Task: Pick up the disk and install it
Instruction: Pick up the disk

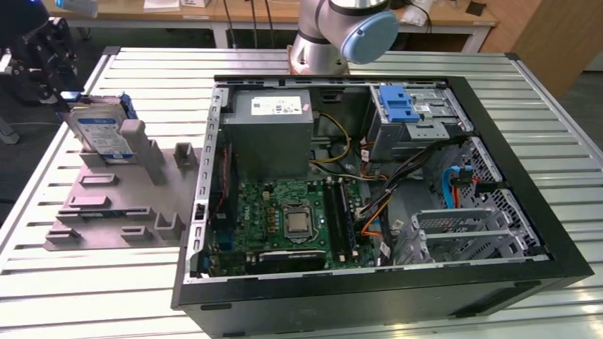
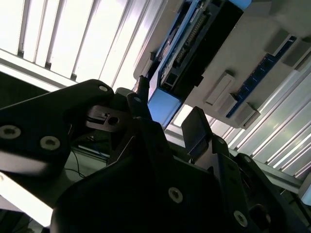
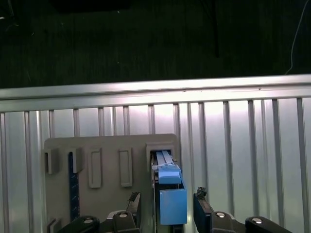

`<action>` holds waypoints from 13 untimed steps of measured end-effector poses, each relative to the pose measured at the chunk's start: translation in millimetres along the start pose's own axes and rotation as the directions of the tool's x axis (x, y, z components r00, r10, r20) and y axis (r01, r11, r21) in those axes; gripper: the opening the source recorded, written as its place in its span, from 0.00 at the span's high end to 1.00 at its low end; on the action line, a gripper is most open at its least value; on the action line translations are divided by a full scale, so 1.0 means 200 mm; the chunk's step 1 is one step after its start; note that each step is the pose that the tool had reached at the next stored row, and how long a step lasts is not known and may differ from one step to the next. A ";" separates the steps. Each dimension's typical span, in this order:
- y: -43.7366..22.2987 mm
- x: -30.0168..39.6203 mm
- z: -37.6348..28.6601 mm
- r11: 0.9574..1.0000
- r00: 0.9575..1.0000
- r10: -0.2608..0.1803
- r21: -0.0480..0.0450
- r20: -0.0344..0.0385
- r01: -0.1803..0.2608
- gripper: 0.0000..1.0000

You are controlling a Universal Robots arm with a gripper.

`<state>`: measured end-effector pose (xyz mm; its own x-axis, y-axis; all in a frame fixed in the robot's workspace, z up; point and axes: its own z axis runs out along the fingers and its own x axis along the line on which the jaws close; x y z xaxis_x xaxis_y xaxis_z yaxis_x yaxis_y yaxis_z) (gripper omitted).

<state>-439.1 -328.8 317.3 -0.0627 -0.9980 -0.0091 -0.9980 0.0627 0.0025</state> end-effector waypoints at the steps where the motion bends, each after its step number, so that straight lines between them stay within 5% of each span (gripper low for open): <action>1: 0.002 0.000 0.009 1.000 1.000 0.000 0.000 0.000 0.000 0.45; 13: 0.015 -0.017 0.084 1.000 1.000 0.000 0.001 -0.004 0.000 0.45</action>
<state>-441.9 -325.1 300.6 -0.0627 -0.9980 -0.0048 -0.9980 0.0627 0.0019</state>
